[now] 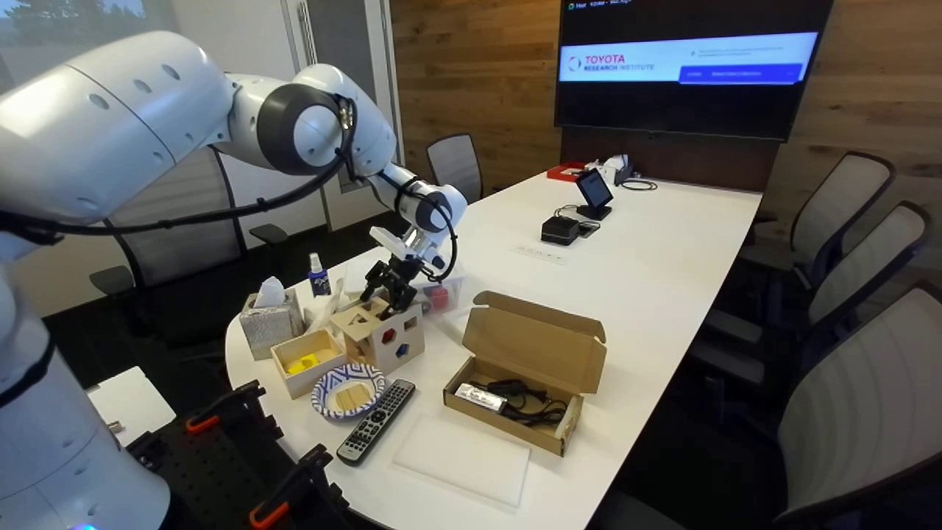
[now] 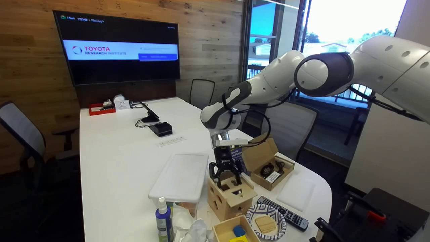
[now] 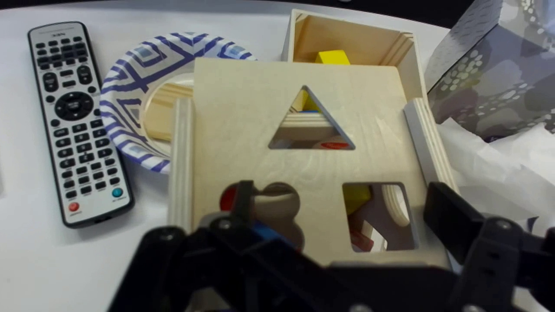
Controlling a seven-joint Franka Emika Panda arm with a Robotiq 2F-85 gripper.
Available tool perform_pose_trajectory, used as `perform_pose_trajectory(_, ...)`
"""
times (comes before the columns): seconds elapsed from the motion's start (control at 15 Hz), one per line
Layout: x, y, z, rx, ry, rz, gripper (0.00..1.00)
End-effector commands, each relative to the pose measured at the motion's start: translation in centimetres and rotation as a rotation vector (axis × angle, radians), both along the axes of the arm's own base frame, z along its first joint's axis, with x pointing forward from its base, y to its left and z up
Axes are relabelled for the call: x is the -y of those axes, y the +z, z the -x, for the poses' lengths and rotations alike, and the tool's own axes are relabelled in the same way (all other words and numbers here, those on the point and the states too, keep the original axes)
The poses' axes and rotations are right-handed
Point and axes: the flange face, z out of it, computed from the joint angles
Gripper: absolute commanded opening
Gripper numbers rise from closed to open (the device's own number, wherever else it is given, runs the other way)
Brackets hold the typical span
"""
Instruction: Open the lid of the shape sorter
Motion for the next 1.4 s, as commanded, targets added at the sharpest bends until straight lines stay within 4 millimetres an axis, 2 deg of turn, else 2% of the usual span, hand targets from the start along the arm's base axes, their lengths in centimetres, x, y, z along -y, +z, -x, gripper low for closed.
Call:
perform_pose_trajectory(0.0,-0.3,-0.3,0.3,-0.046,-0.013,-0.047,1.0)
perform_pose_trajectory(0.87,-0.6,-0.6,2.1,-0.121,0.041,-0.103,1.0)
perform_pose_trajectory(1.33,-1.5,-1.2,2.7,-0.124,0.047,-0.12,1.0)
